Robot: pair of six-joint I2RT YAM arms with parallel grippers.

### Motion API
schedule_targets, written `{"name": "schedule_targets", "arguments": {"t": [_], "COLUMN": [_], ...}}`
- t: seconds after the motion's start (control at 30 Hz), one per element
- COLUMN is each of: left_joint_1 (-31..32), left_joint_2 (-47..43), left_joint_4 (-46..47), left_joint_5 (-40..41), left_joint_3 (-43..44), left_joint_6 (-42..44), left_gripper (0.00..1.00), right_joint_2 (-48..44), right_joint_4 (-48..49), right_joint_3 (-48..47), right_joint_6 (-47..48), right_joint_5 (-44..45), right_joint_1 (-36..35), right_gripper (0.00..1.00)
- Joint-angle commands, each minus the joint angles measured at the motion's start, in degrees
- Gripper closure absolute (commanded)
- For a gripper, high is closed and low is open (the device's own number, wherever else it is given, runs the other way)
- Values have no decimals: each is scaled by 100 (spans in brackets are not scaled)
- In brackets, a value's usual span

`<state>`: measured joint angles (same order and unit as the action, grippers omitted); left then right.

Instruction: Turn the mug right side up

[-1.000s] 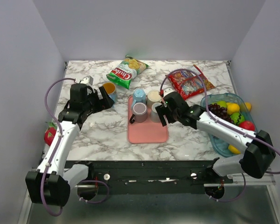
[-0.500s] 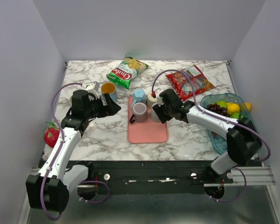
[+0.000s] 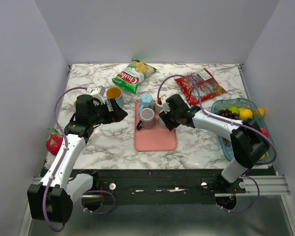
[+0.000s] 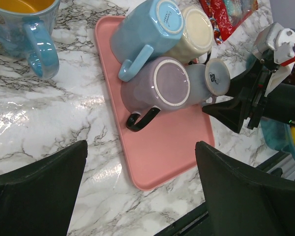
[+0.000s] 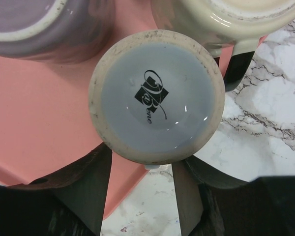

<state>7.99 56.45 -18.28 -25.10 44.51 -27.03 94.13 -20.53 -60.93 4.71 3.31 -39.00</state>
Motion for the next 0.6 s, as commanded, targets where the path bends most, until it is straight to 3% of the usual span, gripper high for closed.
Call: {"name": "schedule_targets", "arguments": {"t": [0.0,0.27,0.3,0.47,0.57], "left_joint_1": [1,1,1,1,1], "left_joint_2": [24,-2,-11,-2,-2], "left_joint_4": [18,18,9,18,26], "left_joint_5": [-135,-135,-135,-179,-205], "left_joint_3": [84,66,58,58,40], "left_joint_6": [101,110,110,101,92], "left_gripper": [1,1,1,1,1], "right_joint_2": [167,132,115,158,185], "right_joint_4": [155,181,181,155,85], "right_joint_3": [-183,-209,-209,-209,-253], "right_joint_6": [170,223,215,214,214], "right_joint_5": [-146,-463,-472,-384,-384], "right_joint_1": [86,104,112,112,112], "right_gripper": [41,58,67,79,94]}}
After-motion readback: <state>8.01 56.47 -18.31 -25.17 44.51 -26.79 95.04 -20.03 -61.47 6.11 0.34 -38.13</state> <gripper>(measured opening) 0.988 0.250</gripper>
